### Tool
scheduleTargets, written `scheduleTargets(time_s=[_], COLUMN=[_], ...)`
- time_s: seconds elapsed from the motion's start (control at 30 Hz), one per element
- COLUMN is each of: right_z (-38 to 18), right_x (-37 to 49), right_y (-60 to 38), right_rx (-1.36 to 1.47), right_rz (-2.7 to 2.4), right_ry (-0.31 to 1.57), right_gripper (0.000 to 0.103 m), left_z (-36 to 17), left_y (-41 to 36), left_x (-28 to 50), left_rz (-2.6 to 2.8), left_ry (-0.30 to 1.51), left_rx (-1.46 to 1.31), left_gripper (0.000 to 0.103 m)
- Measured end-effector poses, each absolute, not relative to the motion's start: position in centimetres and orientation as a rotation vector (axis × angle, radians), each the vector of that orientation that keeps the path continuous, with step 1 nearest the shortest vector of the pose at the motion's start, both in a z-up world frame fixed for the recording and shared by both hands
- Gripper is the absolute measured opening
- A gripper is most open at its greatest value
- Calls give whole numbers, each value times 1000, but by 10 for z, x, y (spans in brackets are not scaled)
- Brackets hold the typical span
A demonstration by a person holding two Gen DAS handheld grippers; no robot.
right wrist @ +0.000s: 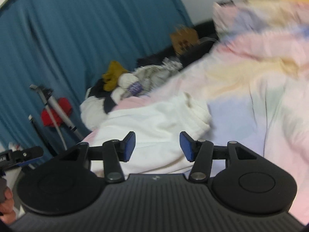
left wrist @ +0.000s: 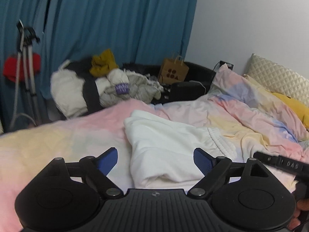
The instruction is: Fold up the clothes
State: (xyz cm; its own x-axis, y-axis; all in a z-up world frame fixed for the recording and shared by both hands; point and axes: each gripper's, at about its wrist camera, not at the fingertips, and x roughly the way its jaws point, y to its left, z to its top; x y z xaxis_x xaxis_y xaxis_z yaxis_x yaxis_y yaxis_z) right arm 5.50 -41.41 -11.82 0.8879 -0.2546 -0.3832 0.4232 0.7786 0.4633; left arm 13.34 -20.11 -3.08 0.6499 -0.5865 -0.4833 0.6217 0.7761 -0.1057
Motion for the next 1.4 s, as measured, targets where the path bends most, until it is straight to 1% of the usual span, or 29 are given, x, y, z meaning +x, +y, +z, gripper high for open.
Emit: scheduleTargets(time_s=[0.03,0.1,0.13,0.27,0.3,0.33,0.4,0.5,0.53,0.57,0.6,0.67,0.93,1.17,1.4], right_z=[-111,-95,-87,-60,-53,-48,-39,-28,-26,-26,-25,-30,-74,-92,-104], right_x=[50,39,34,12,7,2,-8,-20,-23,-26,-28,-32,-23,-7,7], right_y=[-405,-387,-378,-342,-336,-330,-317,-297,-292,-289,-286,-282,-285,-296,-296], right_rx=[546,497,472,391,381,374,371,324,308,301,295,289,291,256,201], right_rz=[-365,-349,-341,-313,-311,-308,-297,-297,-299,-300,-301,-313,-386,-433,-450], right_ry=[304,293,287,266,260,256,252,251,246,239,231,223,257,265,293], right_gripper=[54,54,54,54,57,59,67,72,76,87,95,103,103,103,103], left_z=[-25,-15,-10,10,14,18,24,27,27,26,23,17,-7,-36,-47], left_y=[-191,-174,-166,-139,-135,-131,-125,-117,-115,-113,-112,-109,-94,-92,-94], left_x=[119,95,83,39,30,22,7,-11,-16,-20,-23,-28,-24,-3,9], left_rz=[-686,-679,-672,-656,-650,-644,-636,-621,-615,-608,-602,-597,-588,-558,-548], left_ry=[509,490,475,438,435,433,427,418,415,411,409,405,359,409,415], left_rx=[79,83,85,96,101,106,123,134,136,140,146,158,138,158,139], left_gripper=[89,101,102,103,103,103,103,103,103,103,103,103,103,103,103])
